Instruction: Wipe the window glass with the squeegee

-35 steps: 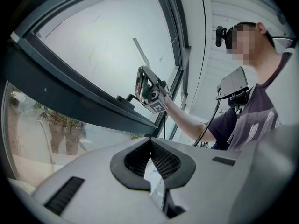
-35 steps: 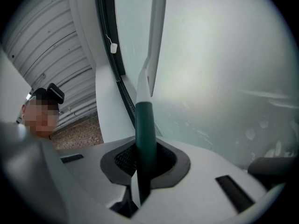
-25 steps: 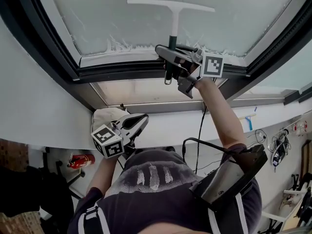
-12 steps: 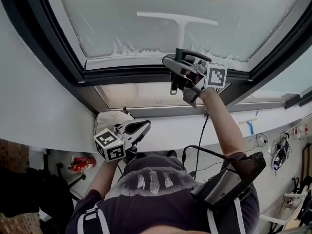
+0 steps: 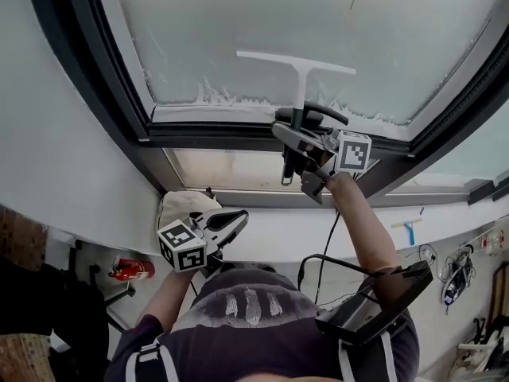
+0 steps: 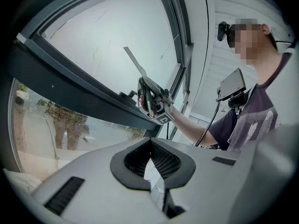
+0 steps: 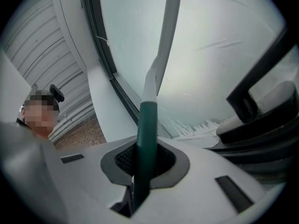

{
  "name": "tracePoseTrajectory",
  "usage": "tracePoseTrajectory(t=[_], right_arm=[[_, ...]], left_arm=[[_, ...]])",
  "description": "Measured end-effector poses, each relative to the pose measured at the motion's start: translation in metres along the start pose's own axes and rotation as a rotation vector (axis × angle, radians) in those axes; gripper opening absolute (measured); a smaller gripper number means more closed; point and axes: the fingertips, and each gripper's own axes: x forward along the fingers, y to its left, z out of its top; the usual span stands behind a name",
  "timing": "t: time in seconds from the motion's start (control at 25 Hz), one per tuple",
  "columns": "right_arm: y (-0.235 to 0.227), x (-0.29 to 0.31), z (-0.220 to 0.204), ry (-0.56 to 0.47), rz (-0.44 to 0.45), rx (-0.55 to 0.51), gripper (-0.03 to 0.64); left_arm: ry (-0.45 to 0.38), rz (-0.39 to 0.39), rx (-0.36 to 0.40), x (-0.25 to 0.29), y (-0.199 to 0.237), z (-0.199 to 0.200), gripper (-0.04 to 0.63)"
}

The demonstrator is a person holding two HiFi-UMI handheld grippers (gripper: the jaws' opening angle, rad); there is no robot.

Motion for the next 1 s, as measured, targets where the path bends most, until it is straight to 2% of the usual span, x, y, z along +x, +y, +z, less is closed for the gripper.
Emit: tracePoseTrajectory(t=[0.32,0.52,0.76,1.0], right_arm=[[0.039,0.01,0.002,0.121,0.068,-0.131,0.028],[0.055,0.045,0.017,0.187,0.113,-0.216,0.028],[0.066,0.116,0.056,0.155,0.084,-0.355,0.028],[0.09,0.186,0.108,0.061,0.057,-0.464,0.028]], left_arm=[[-0.051,0.108,-0.022,0.017,-0.012,-0.003,0.006],[-0.082,0.155,-0.018,0.016,-0.014,0.0,0.005],[-0.125,0.151,0.016,-0.018,0.003,0.019,0.005],[-0.148,0.089,0.084,-0.059,0.02,0.051,0.005]])
